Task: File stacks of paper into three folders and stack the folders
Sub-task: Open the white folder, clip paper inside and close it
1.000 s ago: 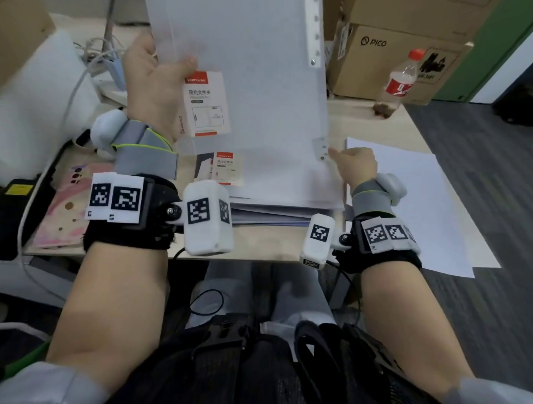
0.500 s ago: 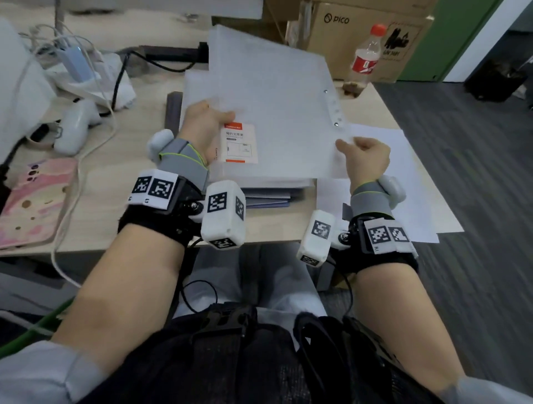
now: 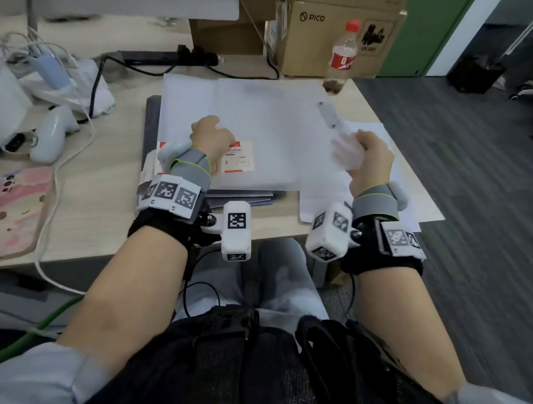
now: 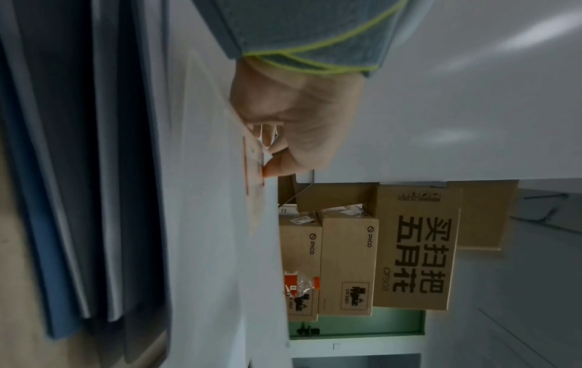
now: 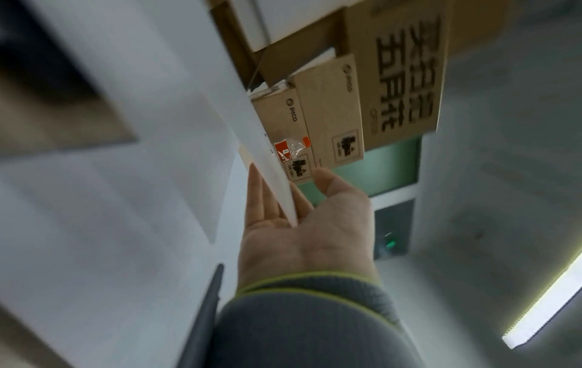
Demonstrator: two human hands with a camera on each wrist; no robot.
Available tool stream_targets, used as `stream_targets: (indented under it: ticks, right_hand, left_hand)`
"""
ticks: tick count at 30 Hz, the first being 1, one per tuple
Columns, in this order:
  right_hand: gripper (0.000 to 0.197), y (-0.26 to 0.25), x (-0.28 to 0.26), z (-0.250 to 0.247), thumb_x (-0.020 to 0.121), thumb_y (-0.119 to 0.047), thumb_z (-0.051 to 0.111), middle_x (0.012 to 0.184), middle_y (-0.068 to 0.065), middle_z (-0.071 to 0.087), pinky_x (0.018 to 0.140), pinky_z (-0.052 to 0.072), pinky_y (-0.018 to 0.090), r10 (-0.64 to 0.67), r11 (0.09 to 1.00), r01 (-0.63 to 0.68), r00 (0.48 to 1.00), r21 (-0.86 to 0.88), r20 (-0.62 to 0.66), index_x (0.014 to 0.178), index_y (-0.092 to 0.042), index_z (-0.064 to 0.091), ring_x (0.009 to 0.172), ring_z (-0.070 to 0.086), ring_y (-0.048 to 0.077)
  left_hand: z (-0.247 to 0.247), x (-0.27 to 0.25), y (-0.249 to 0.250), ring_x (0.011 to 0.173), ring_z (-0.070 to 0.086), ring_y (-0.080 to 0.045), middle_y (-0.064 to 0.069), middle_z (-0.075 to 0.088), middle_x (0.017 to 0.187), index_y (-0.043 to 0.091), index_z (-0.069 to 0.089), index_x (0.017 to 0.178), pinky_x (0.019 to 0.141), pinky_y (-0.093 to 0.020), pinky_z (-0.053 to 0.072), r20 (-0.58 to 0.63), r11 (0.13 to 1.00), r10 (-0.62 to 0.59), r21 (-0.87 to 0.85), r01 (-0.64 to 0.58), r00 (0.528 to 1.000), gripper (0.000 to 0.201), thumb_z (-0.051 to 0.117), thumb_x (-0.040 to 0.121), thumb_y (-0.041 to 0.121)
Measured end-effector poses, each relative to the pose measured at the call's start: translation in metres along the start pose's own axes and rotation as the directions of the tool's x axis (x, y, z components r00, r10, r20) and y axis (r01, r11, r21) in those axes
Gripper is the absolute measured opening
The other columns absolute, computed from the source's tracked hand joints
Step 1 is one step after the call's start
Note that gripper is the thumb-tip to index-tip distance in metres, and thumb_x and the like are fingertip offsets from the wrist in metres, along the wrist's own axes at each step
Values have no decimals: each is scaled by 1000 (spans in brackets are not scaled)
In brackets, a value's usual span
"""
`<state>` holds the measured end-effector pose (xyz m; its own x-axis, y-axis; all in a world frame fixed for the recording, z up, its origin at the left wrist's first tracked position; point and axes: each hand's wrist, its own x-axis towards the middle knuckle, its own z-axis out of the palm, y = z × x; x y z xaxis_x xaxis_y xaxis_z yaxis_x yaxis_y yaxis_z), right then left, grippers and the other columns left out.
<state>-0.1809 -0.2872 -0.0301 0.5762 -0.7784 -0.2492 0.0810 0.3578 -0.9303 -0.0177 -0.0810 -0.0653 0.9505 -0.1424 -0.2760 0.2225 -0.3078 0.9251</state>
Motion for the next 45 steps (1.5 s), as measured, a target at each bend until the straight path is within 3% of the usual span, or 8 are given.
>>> stream_targets:
  ticks: [4, 8, 13, 19, 25, 31, 36, 45]
  right_hand:
    - [45, -15, -9, 8, 98, -47, 36, 113, 6, 69, 84, 54, 34, -45, 953, -16, 980, 301, 192, 109, -13, 62, 107, 66, 28]
    - [51, -29, -24, 32, 100, -51, 18, 102, -3, 68, 98, 50, 42, -147, 929, 21, 937, 370, 318, 111, -23, 59, 118, 59, 27]
    - [25, -42, -44, 72, 101, -25, 33, 93, -4, 65, 93, 49, 42, -189, 959, 72, 883, 275, 430, 102, -22, 58, 103, 58, 26]
    - [27, -38, -69, 121, 96, -35, 40, 103, -8, 63, 78, 48, 26, -145, 981, 193, 770, -9, 621, 113, -22, 57, 93, 61, 10]
    - [64, -21, -87, 154, 77, -59, 56, 135, -5, 53, 103, 38, 47, 38, 878, 329, 677, -348, 735, 132, -27, 52, 121, 52, 19]
    - [92, 17, -86, 174, 73, -67, 63, 149, -3, 39, 110, 27, 30, 218, 720, 356, 700, -596, 680, 145, -17, 35, 136, 36, 15]
    - [106, 42, -82, 174, 68, -77, 58, 160, -5, 8, 119, 7, 51, 384, 550, 264, 762, -792, 521, 151, -28, 13, 148, 3, 24]
    - [115, 63, -82, 180, 62, -87, 50, 158, 8, -20, 116, -6, 54, 361, 200, 398, 819, -895, 445, 151, -33, 1, 143, -20, 40]
  left_hand:
    - [0, -29, 19, 114, 57, -32, -4, 35, 141, 27, 28, 145, 90, -56, 52, 84, 997, -3, 76, -3, 996, 87, 57, 63, 28]
    - [3, -49, 35, 115, 54, -28, -7, 35, 143, 22, 24, 146, 94, -45, 51, 159, 990, 1, 139, -23, 987, 81, 50, 70, 34]
    - [-3, -52, 37, 136, 33, -20, -3, 28, 152, 14, 20, 149, 100, -22, 26, 282, 991, 47, 110, -81, 958, 61, 47, 95, 19]
    - [-35, -64, 41, 113, 44, -23, 2, 45, 121, 25, 53, 115, 95, -37, 46, 325, 991, 114, -101, -85, 939, 19, 47, 97, 27]
    - [-70, -81, 52, 120, 55, -29, -2, 50, 139, 21, 49, 134, 91, -45, 54, 346, 964, 183, -246, -100, 920, 52, 33, 97, 53]
    - [-120, -96, 55, 96, 69, -18, -4, 59, 124, 18, 50, 126, 74, -37, 58, 132, 885, 337, -381, -266, 932, 57, 12, 100, 51]
    - [-164, -91, 37, 110, 65, -21, -2, 63, 124, 24, 54, 125, 74, -34, 55, -26, 782, 322, -556, -281, 946, 63, 8, 97, 57]
    - [-194, -82, -10, 95, 59, -29, -6, 66, 91, 14, 69, 72, 80, -38, 50, -181, 732, 155, -640, -236, 971, 38, 36, 90, 7]
